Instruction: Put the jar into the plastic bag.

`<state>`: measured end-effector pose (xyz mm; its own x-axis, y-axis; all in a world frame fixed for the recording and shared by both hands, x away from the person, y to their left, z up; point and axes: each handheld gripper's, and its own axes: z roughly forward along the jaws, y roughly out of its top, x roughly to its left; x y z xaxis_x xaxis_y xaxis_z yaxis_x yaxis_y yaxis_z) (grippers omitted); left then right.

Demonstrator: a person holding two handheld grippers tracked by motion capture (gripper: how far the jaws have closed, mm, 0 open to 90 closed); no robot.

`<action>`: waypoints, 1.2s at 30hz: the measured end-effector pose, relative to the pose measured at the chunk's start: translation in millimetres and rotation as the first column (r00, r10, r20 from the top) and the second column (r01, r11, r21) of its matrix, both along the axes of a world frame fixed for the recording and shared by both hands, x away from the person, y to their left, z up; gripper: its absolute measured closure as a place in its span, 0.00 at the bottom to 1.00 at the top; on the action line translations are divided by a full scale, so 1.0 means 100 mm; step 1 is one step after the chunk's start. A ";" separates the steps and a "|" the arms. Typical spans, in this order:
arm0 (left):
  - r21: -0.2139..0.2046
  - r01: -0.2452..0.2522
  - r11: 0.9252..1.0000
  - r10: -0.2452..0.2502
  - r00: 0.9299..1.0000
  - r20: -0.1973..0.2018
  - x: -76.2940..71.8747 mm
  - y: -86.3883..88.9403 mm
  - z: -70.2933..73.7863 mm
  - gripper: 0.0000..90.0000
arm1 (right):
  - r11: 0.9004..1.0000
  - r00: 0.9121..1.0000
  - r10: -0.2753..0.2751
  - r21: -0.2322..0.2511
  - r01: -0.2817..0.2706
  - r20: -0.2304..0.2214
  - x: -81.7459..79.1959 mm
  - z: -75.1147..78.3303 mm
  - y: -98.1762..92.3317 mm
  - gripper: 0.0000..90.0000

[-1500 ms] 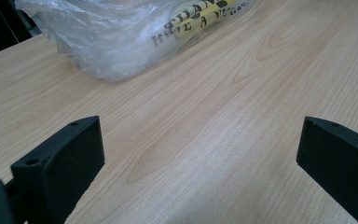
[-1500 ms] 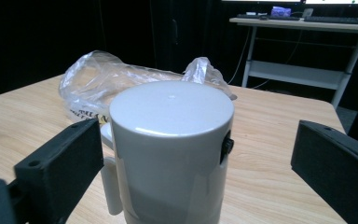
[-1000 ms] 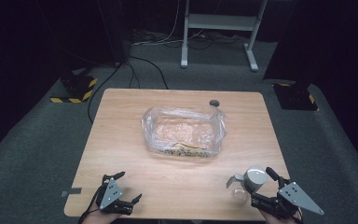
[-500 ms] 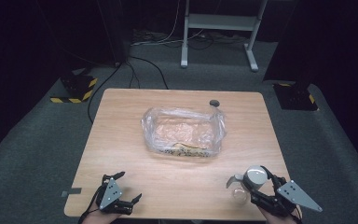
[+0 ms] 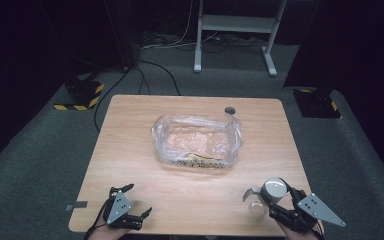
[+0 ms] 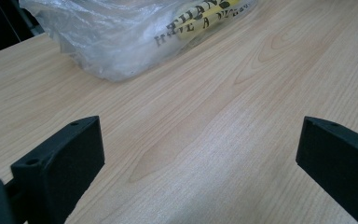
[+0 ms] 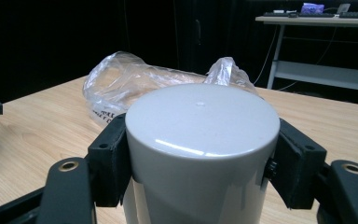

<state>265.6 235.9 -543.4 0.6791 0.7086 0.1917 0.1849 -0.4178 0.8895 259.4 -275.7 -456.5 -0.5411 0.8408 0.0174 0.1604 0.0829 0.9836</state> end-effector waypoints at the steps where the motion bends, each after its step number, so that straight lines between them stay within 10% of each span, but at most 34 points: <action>1: 0.000 0.000 1.000 0.000 1.000 0.000 0.00 0.00 0.00 0.02 | 1.000 1.000 0.000 -0.003 0.000 0.001 0.00 0.00 0.00 0.36; 36: -0.009 -0.001 1.000 0.001 1.000 0.000 0.00 0.01 0.00 0.02 | 0.999 0.999 0.032 0.002 -0.032 0.021 0.05 0.23 0.19 0.37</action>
<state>265.5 236.7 -543.4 0.6787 0.7107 0.1854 0.1852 -0.4099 0.8931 264.7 -256.7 -433.7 -0.5683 0.8228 0.0074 0.1366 0.0854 0.9869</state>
